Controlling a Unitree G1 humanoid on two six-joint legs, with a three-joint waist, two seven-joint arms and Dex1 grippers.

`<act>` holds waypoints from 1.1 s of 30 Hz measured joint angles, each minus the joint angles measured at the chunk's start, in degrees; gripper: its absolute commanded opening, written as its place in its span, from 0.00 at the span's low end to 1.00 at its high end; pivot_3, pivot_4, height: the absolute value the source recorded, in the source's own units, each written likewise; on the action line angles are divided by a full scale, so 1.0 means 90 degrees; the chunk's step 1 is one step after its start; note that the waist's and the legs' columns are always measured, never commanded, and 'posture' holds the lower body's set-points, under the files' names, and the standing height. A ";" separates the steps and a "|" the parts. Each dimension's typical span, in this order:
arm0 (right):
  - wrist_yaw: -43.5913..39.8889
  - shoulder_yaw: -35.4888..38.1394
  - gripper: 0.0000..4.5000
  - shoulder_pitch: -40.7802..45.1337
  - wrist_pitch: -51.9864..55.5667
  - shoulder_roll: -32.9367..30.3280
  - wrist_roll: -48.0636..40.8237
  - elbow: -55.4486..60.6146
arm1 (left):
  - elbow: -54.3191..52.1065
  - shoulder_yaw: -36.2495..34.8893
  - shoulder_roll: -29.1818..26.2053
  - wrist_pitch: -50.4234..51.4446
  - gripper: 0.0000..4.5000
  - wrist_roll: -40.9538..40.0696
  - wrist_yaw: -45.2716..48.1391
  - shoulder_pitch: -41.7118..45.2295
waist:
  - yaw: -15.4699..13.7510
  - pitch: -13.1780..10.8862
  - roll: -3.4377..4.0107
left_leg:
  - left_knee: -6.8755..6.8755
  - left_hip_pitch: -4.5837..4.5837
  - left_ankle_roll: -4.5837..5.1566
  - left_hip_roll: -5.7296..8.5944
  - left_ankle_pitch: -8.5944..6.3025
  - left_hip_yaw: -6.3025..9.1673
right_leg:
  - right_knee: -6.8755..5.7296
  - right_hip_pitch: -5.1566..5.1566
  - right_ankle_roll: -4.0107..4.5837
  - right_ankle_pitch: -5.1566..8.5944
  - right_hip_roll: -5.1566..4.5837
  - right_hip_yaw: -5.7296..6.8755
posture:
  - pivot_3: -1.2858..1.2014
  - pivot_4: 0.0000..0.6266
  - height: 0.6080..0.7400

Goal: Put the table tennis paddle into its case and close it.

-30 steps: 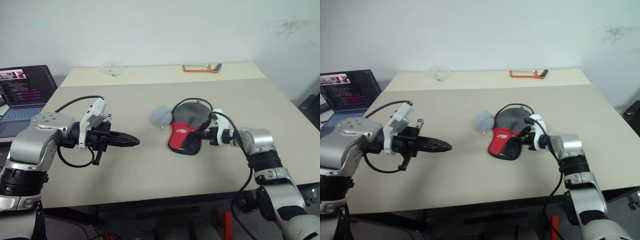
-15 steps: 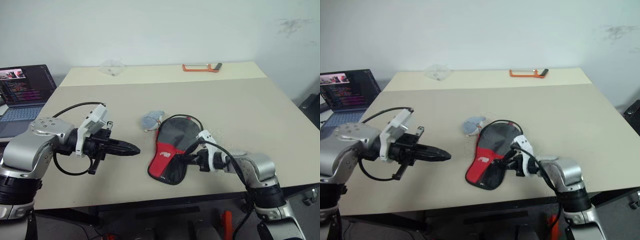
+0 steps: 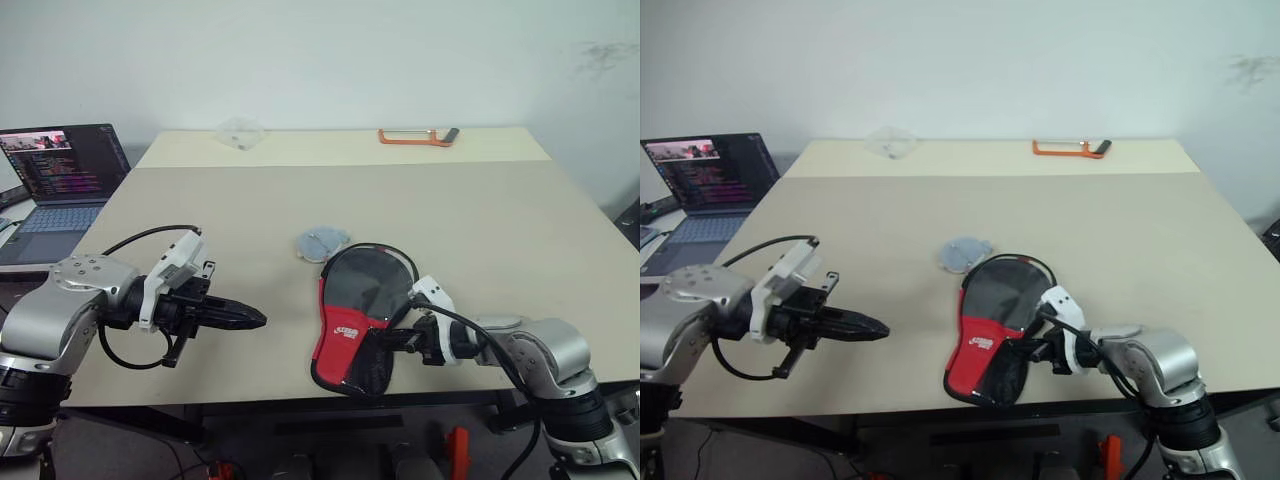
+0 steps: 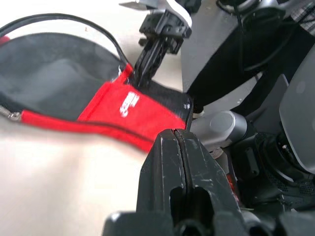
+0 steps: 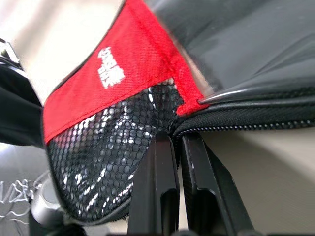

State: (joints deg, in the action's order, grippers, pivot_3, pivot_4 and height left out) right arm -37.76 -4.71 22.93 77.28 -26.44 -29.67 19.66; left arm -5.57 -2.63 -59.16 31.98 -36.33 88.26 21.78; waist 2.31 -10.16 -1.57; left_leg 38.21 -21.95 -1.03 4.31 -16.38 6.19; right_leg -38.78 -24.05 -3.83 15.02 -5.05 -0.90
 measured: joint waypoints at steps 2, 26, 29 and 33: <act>-0.0077 0.0001 0.00 0.0007 -0.0048 -0.0261 -0.0068 -0.0008 | -0.0004 0.0000 0.0000 -0.0006 0.00 -0.0001 0.0001 -0.0075 | -0.0042 0.0000 0.0000 | 0.0000 0.0000 0.0000 0.0000 0.0000 -0.0001 | 0.0001 0.0001 0.0000 0.0000 -0.0001 0.0001 | 0.52 0.24 1.00; -0.0403 -0.0272 0.00 0.0272 -0.0442 -0.1099 -0.0106 -0.0414 | 0.0448 0.0068 0.0082 -0.0891 0.00 0.0163 0.0076 -0.0622 | -0.0065 -0.0001 -0.0001 | -0.0002 -0.0001 0.0001 -0.0001 0.0000 0.0000 | 0.0004 0.0004 0.0000 0.0000 -0.0002 0.0004 | 0.52 0.24 1.00; -0.0405 -0.0308 0.00 0.0314 -0.0455 -0.1136 -0.0106 -0.0427 | 0.0450 0.0068 0.0099 -0.0995 0.00 0.0165 0.0077 -0.0703 | -0.0064 -0.0001 -0.0001 | -0.0002 -0.0001 0.0001 -0.0001 0.0000 -0.0001 | 0.0004 0.0005 0.0000 0.0000 -0.0002 0.0004 | 0.52 0.24 1.00; -0.0339 -0.0307 0.00 0.0333 -0.0448 -0.1111 -0.0106 -0.0475 | 0.0479 0.0068 0.0165 -0.1124 0.00 0.0178 0.0077 -0.0766 | -0.0065 -0.0001 -0.0001 | -0.0002 0.0000 0.0001 -0.0001 0.0000 -0.0001 | 0.0003 0.0005 0.0000 0.0000 -0.0002 0.0004 | 0.52 0.24 1.00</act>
State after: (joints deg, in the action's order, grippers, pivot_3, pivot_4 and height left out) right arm -40.81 -7.47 25.93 73.25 -36.44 -30.63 15.38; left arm -1.26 -2.02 -57.68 21.87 -34.73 88.95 14.88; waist 1.72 -10.16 -1.58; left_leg 38.19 -21.96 -1.02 4.30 -16.38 6.19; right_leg -38.75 -24.01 -3.83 15.02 -5.07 -0.86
